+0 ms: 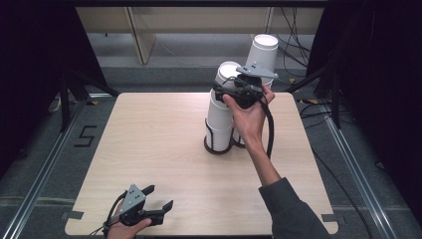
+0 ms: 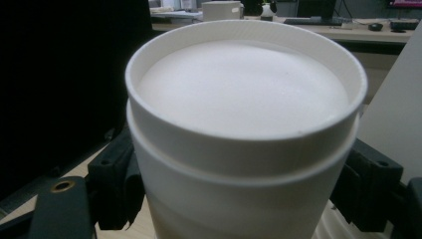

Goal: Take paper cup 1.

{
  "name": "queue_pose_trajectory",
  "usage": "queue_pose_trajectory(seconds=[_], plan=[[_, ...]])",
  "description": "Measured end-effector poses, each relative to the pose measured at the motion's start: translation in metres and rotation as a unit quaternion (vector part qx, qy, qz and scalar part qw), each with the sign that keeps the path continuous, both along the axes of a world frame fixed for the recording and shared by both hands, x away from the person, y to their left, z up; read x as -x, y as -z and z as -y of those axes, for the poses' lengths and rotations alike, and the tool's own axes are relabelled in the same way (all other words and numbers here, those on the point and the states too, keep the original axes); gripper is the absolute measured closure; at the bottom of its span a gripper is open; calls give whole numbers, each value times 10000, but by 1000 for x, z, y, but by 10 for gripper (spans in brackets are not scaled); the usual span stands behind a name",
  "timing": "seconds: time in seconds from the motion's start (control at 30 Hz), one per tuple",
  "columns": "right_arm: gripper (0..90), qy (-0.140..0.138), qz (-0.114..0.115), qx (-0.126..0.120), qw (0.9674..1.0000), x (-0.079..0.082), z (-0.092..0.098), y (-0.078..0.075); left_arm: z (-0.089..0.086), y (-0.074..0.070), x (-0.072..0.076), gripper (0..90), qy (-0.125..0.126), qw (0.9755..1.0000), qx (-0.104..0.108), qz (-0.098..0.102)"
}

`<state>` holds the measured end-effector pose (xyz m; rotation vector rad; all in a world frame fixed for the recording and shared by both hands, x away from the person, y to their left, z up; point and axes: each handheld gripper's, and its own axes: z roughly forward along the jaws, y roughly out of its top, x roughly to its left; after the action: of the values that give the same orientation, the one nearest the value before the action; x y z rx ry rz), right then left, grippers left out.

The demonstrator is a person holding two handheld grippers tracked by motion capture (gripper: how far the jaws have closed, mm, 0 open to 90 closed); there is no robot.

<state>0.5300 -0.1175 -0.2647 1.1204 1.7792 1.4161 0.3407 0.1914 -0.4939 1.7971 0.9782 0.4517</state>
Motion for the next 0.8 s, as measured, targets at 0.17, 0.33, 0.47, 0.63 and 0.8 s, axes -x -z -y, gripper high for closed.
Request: queue_pose_trajectory(seconds=[0.17,0.33,0.47,0.63,0.8], plan=[[204,-222,104,-35,9997,14,6,-11,0,0,0,148,-16,10000,-24,-1],[204,-501,142,-4,9986,38,16,-11,0,1,-1,148,-25,10000,-26,-4],[204,-727,147,-38,9972,55,23,-3,0,0,0,148,-69,9999,-100,-38],[204,-897,121,-19,9959,68,28,10,0,1,-1,148,-47,10000,-68,-14],[203,-1103,-13,-78,9939,79,32,31,0,2,-2,148,-80,9999,-74,-20]])
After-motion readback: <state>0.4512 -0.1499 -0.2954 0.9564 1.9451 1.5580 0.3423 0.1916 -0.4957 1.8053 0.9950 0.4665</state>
